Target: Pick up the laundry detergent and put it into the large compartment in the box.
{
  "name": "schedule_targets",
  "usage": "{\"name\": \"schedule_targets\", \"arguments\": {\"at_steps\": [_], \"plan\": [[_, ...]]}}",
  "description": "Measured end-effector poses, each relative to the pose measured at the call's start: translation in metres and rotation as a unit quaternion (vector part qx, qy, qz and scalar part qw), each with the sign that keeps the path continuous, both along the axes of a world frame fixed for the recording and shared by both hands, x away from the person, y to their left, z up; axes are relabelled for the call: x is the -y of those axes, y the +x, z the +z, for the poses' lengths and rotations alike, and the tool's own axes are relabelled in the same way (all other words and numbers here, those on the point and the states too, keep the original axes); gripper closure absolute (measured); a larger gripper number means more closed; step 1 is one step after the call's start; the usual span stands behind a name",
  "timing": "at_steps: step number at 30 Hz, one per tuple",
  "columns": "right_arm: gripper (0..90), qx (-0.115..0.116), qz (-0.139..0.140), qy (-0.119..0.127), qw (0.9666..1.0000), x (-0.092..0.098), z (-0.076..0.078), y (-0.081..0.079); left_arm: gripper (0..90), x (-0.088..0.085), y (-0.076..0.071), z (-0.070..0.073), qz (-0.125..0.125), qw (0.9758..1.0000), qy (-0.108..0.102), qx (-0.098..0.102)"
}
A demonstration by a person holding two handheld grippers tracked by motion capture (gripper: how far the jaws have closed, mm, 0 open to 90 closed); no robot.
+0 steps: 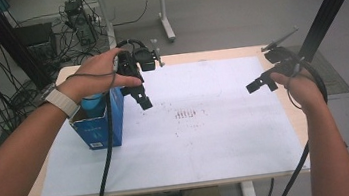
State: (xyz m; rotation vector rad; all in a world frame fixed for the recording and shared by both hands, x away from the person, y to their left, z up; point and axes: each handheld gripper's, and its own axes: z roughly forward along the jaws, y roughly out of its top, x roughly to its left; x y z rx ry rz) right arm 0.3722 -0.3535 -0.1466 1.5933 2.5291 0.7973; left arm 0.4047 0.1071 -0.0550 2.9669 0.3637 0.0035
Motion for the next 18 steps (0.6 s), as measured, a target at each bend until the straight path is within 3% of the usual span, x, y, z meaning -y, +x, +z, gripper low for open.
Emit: {"name": "schedule_targets", "arguments": {"at_steps": [18], "plan": [[4.7, -0.001, -0.004, 0.002, 1.0000, 0.0051, -0.0029, -0.0029, 7.6, 0.0046, 0.0021, -0.0019, -0.004, 1.0000, 0.004, -0.002]]}}
